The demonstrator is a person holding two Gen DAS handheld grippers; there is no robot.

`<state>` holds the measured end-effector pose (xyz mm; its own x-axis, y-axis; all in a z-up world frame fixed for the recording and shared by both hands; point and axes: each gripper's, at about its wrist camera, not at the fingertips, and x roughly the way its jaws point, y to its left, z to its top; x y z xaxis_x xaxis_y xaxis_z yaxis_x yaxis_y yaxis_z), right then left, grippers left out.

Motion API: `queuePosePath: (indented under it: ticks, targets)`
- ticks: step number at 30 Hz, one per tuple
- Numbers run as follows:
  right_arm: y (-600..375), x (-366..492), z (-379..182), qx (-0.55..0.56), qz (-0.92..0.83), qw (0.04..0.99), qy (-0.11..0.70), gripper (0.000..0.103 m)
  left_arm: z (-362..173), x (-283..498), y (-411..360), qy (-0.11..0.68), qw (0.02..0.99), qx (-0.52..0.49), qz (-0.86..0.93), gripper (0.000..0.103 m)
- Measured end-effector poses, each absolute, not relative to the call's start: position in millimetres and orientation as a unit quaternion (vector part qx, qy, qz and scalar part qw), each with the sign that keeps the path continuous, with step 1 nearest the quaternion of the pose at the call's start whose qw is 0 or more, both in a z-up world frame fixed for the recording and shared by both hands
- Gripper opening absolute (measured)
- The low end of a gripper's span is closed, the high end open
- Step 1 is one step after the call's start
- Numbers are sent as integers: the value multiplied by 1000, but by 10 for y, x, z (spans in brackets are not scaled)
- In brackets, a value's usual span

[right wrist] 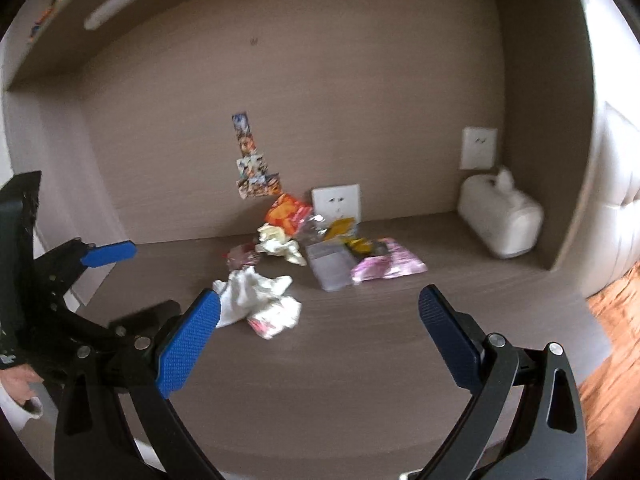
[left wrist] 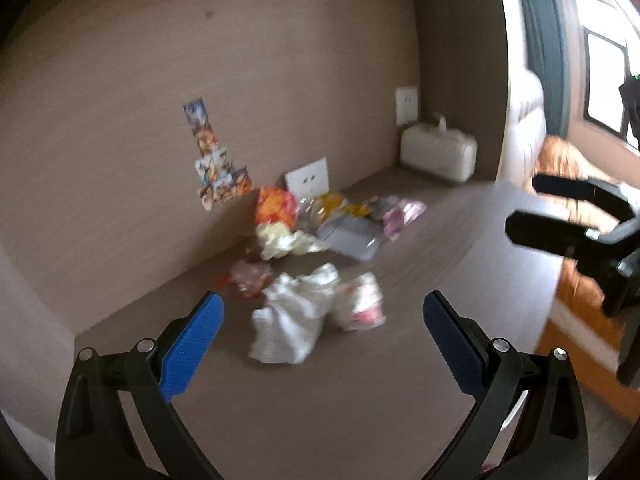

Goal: Collect trash
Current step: 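Return both tools to the desk above the crumpled tissues, then grasp the white tissue with the left tool while the right tool grasps the wrapped tissue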

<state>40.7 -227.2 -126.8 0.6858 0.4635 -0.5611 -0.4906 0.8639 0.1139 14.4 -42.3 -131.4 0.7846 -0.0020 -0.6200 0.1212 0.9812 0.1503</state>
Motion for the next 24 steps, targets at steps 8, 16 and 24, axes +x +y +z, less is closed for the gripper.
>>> queuePosePath:
  ticks: [8,16,24]
  targets:
    - [-1697,688,-1695,-43,229,907,350,99,-1721,569,165,356,927,99,-68,98]
    - [-1405,960,-2108,-44,210,897,386,99,-2100,921,309,380,911,94,-134,98]
    - [-1354,1147,-2396,-41,201,888,412,99,-2407,1115,249,397,896,102,-170,97]
